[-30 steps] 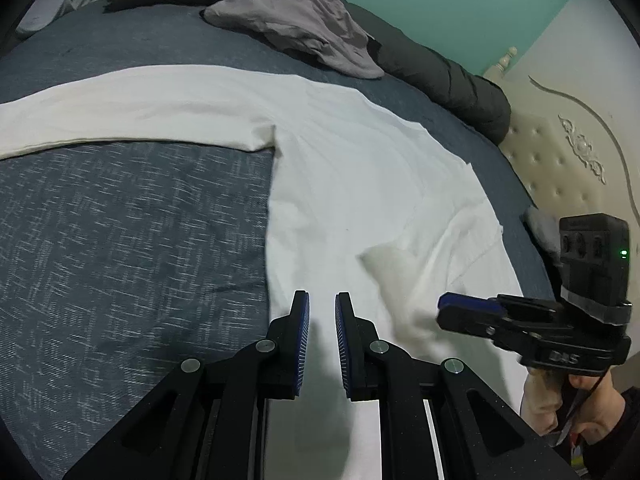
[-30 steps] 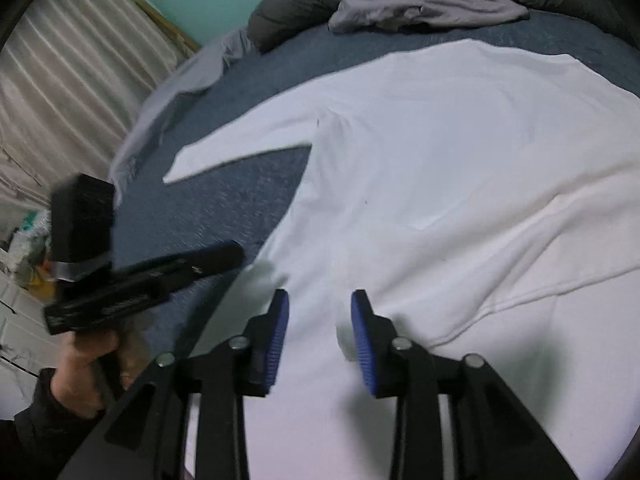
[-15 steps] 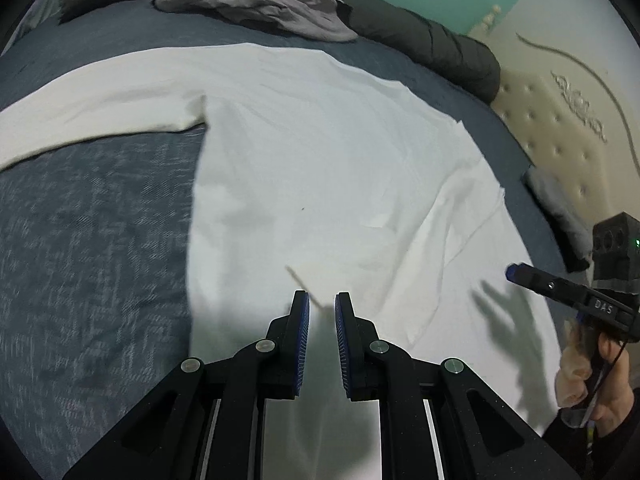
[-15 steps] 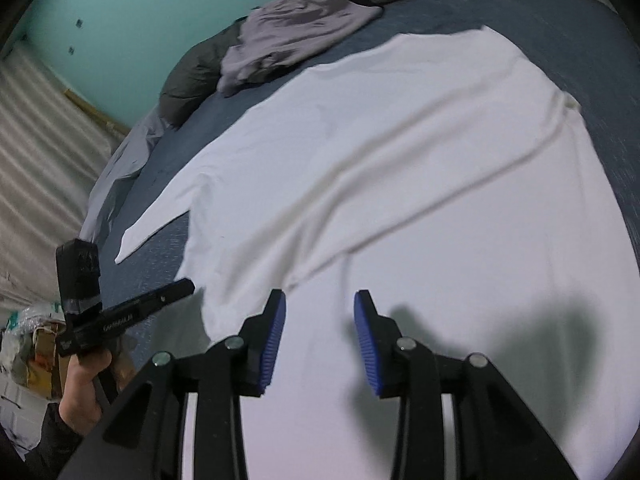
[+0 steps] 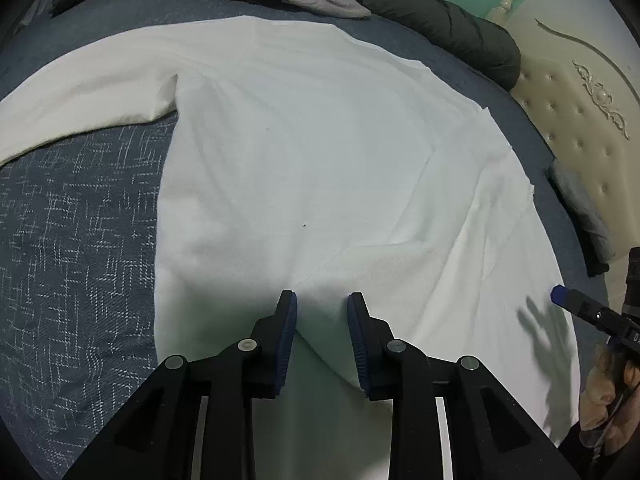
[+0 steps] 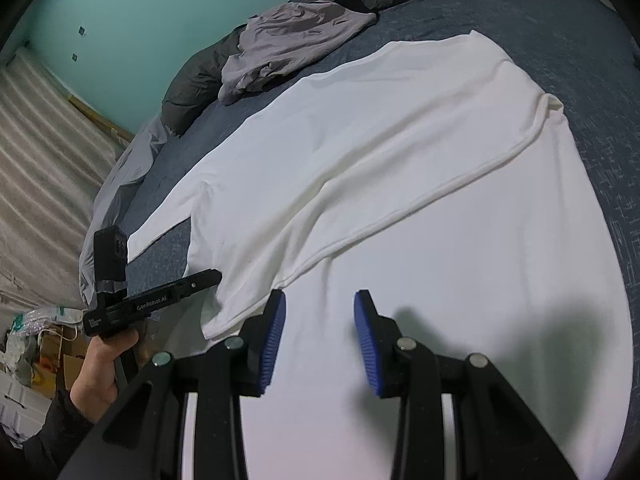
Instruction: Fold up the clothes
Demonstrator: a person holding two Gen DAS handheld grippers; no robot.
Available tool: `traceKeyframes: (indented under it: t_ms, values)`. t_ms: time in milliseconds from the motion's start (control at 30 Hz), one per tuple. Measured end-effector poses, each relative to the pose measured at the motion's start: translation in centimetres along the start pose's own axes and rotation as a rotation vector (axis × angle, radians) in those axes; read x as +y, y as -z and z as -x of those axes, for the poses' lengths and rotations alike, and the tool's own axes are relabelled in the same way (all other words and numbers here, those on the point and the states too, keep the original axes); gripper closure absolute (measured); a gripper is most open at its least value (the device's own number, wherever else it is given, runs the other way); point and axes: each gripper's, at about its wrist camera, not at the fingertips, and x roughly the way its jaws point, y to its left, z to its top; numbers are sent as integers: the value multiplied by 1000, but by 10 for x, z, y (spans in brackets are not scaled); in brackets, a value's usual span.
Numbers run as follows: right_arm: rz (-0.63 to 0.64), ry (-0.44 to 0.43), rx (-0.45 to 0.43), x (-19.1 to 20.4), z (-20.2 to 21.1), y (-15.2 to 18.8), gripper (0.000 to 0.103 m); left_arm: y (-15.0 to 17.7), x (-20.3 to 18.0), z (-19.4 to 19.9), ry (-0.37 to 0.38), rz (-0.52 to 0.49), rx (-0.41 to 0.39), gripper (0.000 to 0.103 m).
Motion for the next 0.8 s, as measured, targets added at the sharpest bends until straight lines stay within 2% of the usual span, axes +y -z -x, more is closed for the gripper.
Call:
traceKeyframes:
  t_ms: [67, 100, 167, 200, 500, 633, 733, 800]
  values:
    - [-7, 1, -3, -2, 1, 0, 68, 3, -1, 3, 8, -13, 0, 76]
    - [-13, 2, -4, -3, 0, 0, 68, 5, -1, 4, 13, -20, 0, 86]
    - [-20, 3, -4, -4, 0, 1, 68, 8, 0, 7, 19, -24, -3, 99]
    - [-23, 3, -3, -4, 0, 1, 68, 10, 0, 9, 25, -24, -8, 102]
    - [-27, 3, 0, -2, -2, 1, 68, 13, 0, 42, 50, -47, -77, 103]
    - [-27, -5, 4, 0, -2, 1, 68, 10, 13, 32, -12, -13, -52, 103]
    - [-13, -8, 9, 4, -1, 2, 68, 9, 15, 24, -11, -4, -37, 92]
    - [-7, -7, 11, 4, -1, 2, 68, 9, 17, 18, -7, 2, -27, 71]
